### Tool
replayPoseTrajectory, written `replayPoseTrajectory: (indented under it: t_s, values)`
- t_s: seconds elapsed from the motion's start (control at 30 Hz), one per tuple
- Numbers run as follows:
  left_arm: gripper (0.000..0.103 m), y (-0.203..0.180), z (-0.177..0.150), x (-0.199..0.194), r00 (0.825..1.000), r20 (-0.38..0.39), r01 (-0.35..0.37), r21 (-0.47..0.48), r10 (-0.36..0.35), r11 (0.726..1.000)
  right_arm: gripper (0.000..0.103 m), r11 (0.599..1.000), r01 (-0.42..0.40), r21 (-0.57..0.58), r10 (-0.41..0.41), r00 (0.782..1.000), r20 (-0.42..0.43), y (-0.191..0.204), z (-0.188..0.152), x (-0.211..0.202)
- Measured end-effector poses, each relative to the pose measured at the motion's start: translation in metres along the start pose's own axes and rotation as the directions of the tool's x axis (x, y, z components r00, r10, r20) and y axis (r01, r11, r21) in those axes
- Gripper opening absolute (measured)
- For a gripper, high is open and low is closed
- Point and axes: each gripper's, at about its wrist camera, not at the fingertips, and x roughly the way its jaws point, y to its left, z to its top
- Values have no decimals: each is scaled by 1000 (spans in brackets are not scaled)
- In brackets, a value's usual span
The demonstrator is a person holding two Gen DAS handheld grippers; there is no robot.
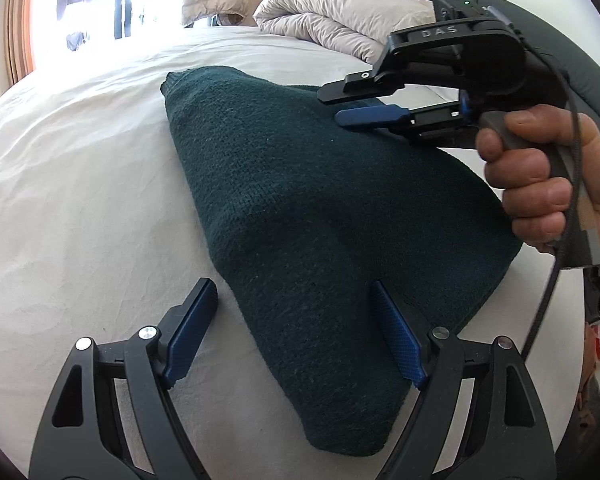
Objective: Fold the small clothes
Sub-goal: 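Grasp the other side edge with the left gripper and lift it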
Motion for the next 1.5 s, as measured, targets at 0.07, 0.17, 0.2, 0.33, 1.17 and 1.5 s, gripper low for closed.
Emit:
replayPoseTrajectory:
  t_s: [0.07, 0.17, 0.2, 0.33, 1.17, 1.5]
  values:
    - [80, 1, 0, 0, 1000, 2, 5, -3, -5, 1000, 21, 1000, 15, 7, -15, 1000, 16, -7, 6, 3]
    - [80, 1, 1, 0, 1000, 4, 11, -6, -11, 1000, 0, 999, 20, 44, -22, 999, 39, -28, 6, -7]
    - [80, 2, 1, 0, 1000, 5, 13, -8, -13, 1000, 0, 998, 1, 67, -4, 999, 54, -38, 5, -14]
    - [80, 5, 4, -2, 1000, 8, 25, -18, -25, 1000, 0, 982, 30, 189, -63, 983, 175, -77, -12, -59]
    - [79, 82, 67, 36, 945, -56, 273, -406, -322, 872, 53, 993, -45, 109, 46, 999, -5, -70, -30, -25]
    - [37, 77, 63, 13, 947, -6, 287, -427, -320, 857, 29, 996, 88, 7, -88, 996, 20, -39, -45, -28]
